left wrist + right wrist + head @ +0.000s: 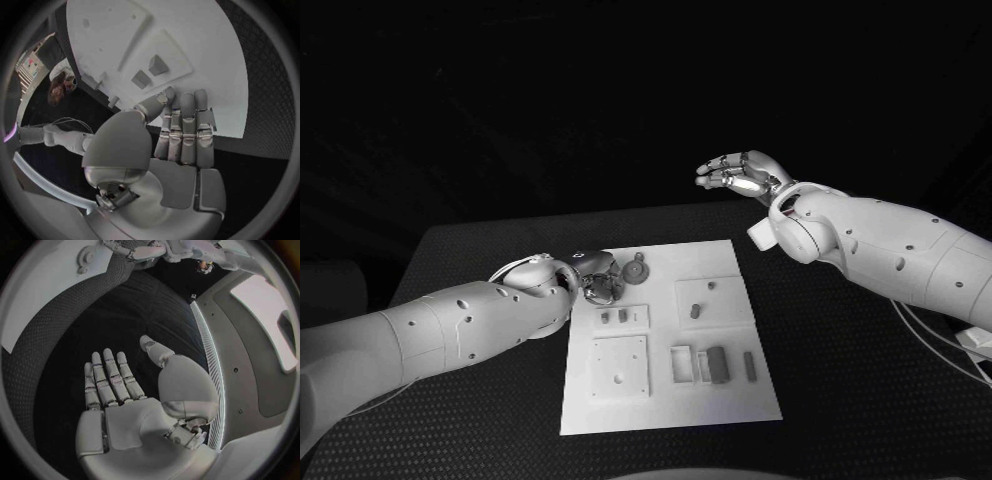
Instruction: Assemble the parts on the task board
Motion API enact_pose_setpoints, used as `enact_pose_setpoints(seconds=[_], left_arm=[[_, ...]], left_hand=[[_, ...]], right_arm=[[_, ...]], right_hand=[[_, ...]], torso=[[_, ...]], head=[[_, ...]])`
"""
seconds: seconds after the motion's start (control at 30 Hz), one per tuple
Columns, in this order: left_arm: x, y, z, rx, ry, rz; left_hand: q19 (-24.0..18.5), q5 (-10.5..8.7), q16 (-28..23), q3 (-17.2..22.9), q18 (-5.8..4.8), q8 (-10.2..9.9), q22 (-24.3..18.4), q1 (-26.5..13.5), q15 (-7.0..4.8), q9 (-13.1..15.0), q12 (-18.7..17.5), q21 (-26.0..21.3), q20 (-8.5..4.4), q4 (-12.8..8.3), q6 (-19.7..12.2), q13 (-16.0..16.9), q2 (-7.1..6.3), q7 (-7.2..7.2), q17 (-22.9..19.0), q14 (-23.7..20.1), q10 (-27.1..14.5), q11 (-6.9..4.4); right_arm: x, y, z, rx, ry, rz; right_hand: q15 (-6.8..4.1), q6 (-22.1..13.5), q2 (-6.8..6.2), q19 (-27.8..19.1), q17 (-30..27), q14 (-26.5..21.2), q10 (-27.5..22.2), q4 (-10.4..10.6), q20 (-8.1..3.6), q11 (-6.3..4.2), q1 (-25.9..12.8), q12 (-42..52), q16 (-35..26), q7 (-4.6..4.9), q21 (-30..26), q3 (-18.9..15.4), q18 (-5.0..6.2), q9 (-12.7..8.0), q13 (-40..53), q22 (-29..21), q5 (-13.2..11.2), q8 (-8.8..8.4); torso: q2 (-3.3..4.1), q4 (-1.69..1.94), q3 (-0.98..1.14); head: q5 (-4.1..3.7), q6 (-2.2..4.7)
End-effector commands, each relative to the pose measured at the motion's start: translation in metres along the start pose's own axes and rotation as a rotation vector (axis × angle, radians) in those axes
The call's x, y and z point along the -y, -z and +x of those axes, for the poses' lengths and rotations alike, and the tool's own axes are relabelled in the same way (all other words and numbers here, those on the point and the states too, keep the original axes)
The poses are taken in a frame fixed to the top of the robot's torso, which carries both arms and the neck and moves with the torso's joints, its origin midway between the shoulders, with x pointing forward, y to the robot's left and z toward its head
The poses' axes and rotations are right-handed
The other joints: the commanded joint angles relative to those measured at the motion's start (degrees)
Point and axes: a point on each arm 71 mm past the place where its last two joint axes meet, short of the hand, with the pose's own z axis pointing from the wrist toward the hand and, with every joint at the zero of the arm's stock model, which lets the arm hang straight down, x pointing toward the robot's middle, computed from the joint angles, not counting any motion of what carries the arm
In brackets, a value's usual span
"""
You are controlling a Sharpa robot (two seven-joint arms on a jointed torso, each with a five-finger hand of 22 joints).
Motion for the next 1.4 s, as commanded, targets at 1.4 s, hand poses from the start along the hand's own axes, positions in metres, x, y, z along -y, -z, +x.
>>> enact_pose_setpoints(seconds=[1.4], left_arm=[[-0.044, 0.019, -0.006, 0.053, 0.144, -0.111]], left_hand=[[-0.4, 0.21, 0.7, -0.5, 0.18, -3.6, 1.6, -0.1, 0.54, -2.3, -0.8, -1.5, 0.44, 0.3, -7.9, -0.8, -2.46, 3.24, 0.3, -1.4, -2.0, 0.99]], right_arm=[[0.010, 0.006, -0.005, -0.096, 0.285, 0.046]], right_hand=[[-0.93, 1.2, 0.45, 4.3, 0.9, 3.4, 2.3, -4.1, -0.72, -0.28, 4.2, 0.7, 1.9, 3.17, 0.5, 1.3, 0.92, -0.1, 0.1, 0.8, -0.3, 1.42]], torso=[[-0.09, 0.11, -0.03]], head=[[-0.36, 0.96]])
